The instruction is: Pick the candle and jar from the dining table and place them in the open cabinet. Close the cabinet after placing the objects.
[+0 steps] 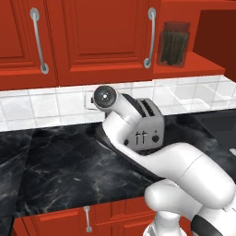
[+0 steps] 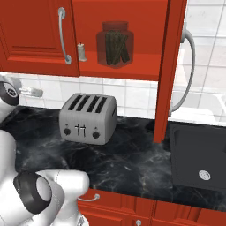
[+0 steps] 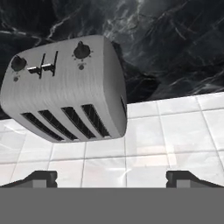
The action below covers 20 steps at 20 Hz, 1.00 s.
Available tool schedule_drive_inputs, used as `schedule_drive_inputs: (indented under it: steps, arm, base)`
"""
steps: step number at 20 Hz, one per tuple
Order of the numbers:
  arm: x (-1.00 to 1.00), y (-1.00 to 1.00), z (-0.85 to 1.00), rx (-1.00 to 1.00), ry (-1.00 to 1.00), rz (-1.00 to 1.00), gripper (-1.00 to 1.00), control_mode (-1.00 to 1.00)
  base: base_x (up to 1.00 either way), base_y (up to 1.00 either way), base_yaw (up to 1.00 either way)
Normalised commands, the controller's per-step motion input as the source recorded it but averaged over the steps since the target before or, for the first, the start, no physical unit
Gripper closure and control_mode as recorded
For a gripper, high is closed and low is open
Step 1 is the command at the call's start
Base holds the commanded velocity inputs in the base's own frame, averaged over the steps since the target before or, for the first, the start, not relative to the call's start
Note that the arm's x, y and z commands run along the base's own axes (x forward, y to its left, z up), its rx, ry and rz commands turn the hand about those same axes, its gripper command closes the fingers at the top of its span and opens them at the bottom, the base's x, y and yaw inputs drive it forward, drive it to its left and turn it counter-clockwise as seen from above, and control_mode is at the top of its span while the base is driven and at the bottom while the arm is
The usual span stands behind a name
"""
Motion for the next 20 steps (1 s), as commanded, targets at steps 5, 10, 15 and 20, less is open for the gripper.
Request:
schedule_drive_inputs:
  steps: [5,10,15,20]
  arm:
    - [-0.36,0.11,0.61,0.00,0.03,0.00,-1.00,-1.00]
    - [-0.24,0.01,0.54,0.01,0.10,0.00,-1.00,-1.00]
    - [-0.42,0.00,0.13,0.06,0.11,0.00,-1.00,-1.00]
    - [-0.72,-0.04,0.00,0.10,0.00,0.00,-1.00,-1.00]
  base:
    - [0.00,0.00,0.00]
    - [0.00,0.00,0.00]
    - [0.00,0.00,0.00]
    - [0.00,0.00,0.00]
